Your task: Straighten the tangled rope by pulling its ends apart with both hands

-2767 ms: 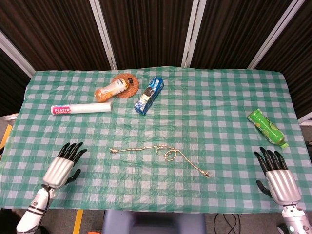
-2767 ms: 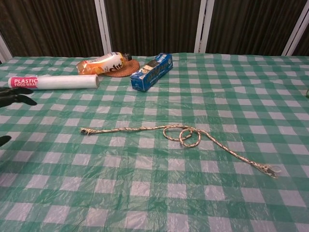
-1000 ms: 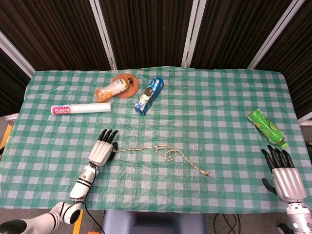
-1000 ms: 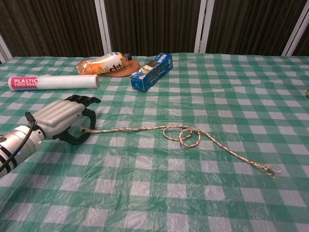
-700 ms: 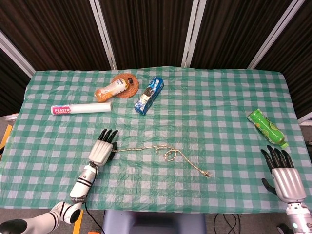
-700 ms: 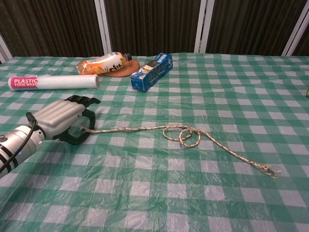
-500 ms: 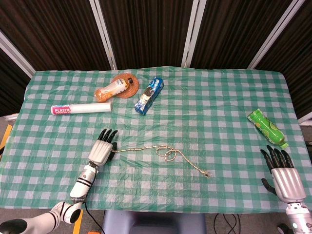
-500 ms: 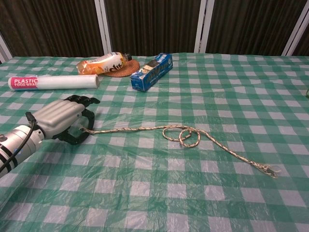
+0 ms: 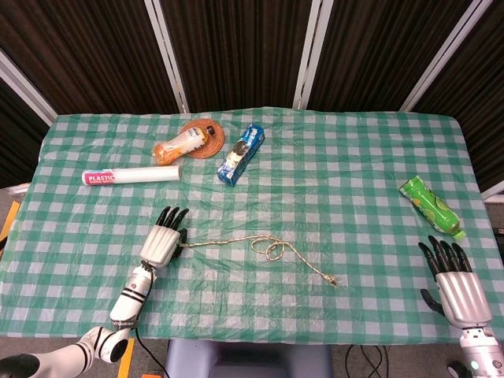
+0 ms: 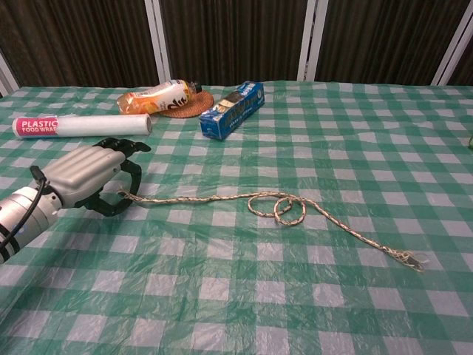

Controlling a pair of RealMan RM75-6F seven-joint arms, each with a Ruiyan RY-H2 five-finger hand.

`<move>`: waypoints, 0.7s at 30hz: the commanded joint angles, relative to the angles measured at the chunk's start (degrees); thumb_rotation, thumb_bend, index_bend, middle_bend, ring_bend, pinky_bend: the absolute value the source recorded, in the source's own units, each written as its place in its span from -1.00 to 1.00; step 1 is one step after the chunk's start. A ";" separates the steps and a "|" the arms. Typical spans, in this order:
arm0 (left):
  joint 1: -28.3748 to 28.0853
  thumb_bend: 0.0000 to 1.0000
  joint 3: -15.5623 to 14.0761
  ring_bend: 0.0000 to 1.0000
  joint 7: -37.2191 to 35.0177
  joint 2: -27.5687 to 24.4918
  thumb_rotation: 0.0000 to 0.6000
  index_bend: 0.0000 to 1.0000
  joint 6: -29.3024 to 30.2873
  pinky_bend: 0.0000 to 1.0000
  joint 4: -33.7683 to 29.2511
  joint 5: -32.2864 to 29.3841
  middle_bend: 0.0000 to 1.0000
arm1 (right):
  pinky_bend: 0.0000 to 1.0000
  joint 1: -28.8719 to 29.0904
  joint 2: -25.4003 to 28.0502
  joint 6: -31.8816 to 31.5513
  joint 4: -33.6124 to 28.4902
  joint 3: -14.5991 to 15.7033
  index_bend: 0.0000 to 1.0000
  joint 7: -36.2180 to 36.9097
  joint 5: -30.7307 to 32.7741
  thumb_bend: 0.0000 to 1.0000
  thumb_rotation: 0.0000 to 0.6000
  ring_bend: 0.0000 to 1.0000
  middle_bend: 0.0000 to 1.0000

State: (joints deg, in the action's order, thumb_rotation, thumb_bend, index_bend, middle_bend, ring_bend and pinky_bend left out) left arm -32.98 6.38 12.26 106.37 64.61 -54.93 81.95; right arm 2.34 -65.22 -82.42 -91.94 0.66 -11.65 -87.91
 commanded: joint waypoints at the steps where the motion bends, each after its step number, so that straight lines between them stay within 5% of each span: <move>1: 0.27 -0.13 -0.11 -1.00 -0.09 -0.45 1.00 0.19 0.68 -0.89 -0.68 0.20 -0.84 | -1.00 0.08 -0.10 0.20 0.07 0.06 -1.00 -0.10 -0.01 -0.28 1.00 -1.00 -1.00; 11: 1.58 -0.04 -1.03 -1.00 0.51 -2.40 1.00 0.31 2.15 -0.90 -3.41 0.40 -0.81 | -1.00 1.39 -1.88 1.30 1.23 0.07 -0.95 -0.34 -1.48 -0.28 1.00 -1.00 -1.00; 21: 3.39 -0.04 -2.49 -1.00 1.14 -5.38 1.00 0.32 4.47 -0.90 -7.78 1.56 -0.81 | -1.00 6.75 -8.34 8.22 0.32 -1.83 -0.19 -7.50 -0.17 -0.28 1.00 -1.00 -1.00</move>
State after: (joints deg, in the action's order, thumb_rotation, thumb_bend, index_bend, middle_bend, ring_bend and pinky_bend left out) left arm -29.83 4.07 13.33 101.30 68.84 -62.37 83.37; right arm 7.77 -72.12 -75.97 -90.90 -0.65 -17.10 -88.92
